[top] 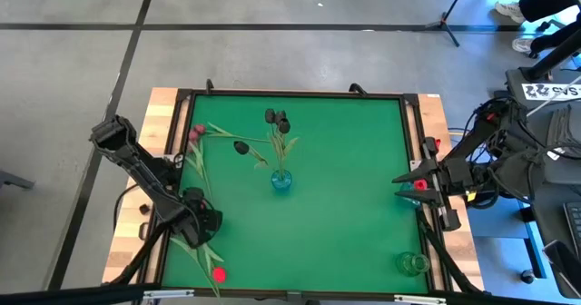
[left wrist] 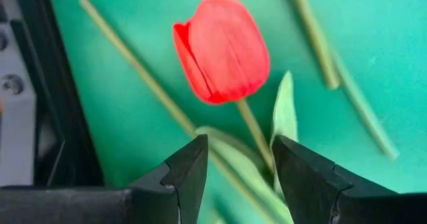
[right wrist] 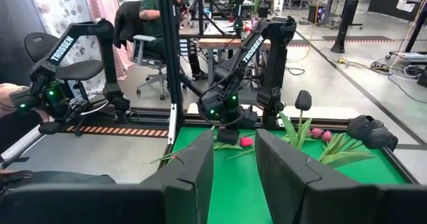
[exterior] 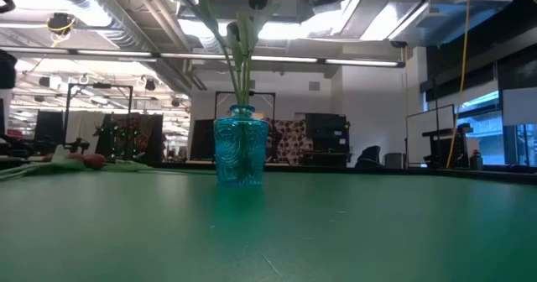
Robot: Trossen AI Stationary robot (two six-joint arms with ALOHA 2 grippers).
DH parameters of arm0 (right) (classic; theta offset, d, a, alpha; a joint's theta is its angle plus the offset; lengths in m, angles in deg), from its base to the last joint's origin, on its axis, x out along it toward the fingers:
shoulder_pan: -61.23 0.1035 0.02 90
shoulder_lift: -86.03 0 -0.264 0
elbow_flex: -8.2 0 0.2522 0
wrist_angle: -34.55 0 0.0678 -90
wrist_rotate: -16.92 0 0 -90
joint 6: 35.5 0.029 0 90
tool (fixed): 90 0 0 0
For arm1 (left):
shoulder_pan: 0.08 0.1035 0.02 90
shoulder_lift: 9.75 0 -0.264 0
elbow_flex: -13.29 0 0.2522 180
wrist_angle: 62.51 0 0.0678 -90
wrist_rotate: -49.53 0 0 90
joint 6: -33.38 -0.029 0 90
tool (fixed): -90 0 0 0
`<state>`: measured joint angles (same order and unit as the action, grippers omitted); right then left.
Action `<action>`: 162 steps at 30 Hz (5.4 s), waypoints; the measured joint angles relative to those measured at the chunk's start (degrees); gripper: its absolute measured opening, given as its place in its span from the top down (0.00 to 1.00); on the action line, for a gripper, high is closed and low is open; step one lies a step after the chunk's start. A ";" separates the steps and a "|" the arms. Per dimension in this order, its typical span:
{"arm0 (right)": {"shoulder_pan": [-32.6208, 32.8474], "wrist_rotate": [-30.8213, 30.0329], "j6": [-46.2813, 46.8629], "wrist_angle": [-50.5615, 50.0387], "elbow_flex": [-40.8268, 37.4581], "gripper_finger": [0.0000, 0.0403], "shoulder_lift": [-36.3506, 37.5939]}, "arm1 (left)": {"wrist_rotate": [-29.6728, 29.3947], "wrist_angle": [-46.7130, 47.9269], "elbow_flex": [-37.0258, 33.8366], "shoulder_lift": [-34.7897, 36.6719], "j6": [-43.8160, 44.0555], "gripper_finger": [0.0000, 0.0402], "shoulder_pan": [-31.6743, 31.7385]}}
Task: Sort flowers into vase by color
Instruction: Put the red flower into the right blue vase
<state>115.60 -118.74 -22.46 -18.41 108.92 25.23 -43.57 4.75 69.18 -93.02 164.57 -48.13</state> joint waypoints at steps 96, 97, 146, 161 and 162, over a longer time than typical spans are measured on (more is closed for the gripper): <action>-8.17 12.05 -4.25 23.75 0.00 0.39 -19.77 | -30.29 -92.59 24.77 -4.99 -132.89 0.97 9.50; -9.02 13.17 -4.06 23.71 0.00 0.39 -20.10 | -30.27 -92.60 25.97 -5.76 -133.48 0.97 9.77; -18.73 20.86 -4.31 28.57 -0.04 0.95 -22.90 | -33.81 -89.69 39.56 -16.00 -136.88 0.79 15.12; 5.48 -7.72 17.58 -28.72 23.28 0.99 -17.71 | -46.01 -64.34 39.54 -9.15 -133.33 0.64 -10.64; 7.94 -9.94 19.61 -32.05 24.65 0.98 -17.65 | -46.53 -64.30 39.54 -9.33 -132.97 0.64 -11.61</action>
<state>123.53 -128.69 -2.85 -50.45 133.56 7.58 -90.10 -59.55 108.72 -102.35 31.60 -59.75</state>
